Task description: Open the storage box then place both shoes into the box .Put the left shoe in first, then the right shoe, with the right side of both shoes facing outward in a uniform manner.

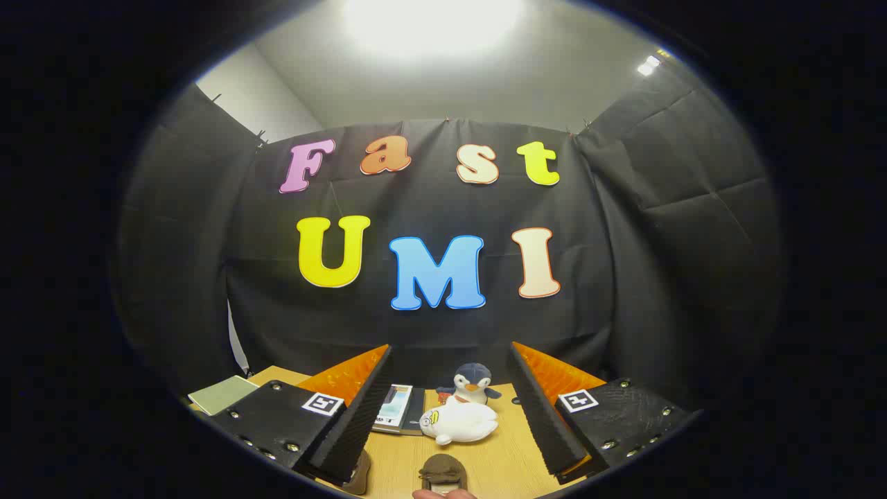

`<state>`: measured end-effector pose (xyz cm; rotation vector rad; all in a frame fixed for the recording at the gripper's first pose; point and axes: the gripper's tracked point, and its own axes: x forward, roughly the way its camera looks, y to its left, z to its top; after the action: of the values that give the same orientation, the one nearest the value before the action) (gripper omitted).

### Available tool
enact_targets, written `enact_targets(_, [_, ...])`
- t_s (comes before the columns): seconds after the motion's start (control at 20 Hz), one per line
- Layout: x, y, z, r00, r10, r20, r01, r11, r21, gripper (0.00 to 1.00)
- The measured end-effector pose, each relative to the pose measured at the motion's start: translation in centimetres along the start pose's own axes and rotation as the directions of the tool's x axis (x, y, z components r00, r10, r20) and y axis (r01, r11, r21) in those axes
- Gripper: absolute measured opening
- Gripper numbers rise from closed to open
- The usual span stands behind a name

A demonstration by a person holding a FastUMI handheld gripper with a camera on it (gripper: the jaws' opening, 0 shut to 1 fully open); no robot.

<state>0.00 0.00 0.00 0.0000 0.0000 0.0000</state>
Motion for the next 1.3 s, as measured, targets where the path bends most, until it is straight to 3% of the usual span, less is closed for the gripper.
enact_targets(0.65, [2.7,0.8,0.7,0.998,0.036,0.042,-0.038,0.998,0.040,0.97])
enact_targets(0.9, [3.1,2.0,-0.6,0.998,0.061,0.007,-0.061,0.997,0.045,0.97])
enact_targets(1.05, [3.6,3.3,-2.3,0.994,0.100,-0.037,-0.096,0.992,0.084,0.97])
enact_targets(1.3, [4.5,7.5,-6.2,0.955,0.267,-0.131,-0.233,0.946,0.223,0.97])
